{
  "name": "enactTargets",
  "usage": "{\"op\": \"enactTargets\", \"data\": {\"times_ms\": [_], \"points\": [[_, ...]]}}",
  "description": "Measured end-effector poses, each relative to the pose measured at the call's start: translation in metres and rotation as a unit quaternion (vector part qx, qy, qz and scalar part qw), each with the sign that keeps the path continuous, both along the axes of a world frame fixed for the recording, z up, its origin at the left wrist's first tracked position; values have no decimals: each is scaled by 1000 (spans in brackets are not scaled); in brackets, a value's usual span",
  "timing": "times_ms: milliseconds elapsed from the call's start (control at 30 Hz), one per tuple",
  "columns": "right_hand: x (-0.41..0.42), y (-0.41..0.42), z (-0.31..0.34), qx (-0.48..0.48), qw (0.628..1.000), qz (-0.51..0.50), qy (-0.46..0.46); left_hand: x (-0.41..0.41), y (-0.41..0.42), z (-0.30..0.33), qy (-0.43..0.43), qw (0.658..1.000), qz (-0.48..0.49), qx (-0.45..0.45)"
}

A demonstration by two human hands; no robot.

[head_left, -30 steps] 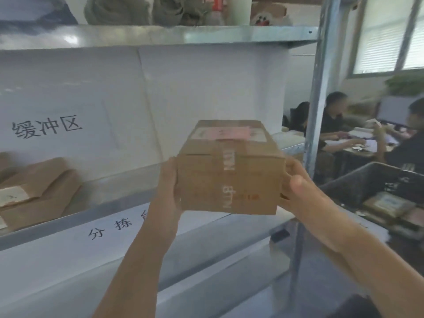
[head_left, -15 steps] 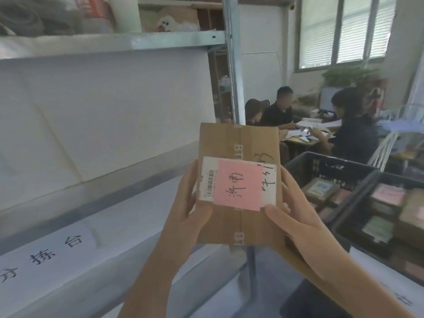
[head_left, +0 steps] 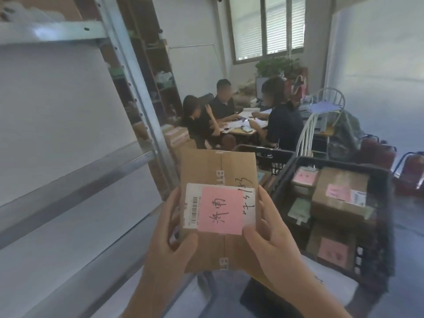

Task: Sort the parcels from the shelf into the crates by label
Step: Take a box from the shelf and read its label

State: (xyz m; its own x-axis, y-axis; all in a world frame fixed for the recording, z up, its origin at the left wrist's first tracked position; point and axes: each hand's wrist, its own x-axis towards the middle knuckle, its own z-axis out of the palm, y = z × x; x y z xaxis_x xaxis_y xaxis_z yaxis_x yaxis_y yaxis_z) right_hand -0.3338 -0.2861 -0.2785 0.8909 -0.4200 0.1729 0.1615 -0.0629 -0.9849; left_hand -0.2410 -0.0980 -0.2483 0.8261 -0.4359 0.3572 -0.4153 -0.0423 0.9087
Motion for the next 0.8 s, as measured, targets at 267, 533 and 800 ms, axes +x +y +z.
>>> {"op": "enactTargets", "data": {"times_ms": [267,533,800], "points": [[35,-13,-2,-10,997,-62,46,50,-33,-23,39,998,-41,-34],[133,10,5,-67,987,-120,84,150,-39,-42,27,999,-26,-12],[213,30,14,-135,954,-214,159,231,-51,-69,1,997,-76,3]]}}
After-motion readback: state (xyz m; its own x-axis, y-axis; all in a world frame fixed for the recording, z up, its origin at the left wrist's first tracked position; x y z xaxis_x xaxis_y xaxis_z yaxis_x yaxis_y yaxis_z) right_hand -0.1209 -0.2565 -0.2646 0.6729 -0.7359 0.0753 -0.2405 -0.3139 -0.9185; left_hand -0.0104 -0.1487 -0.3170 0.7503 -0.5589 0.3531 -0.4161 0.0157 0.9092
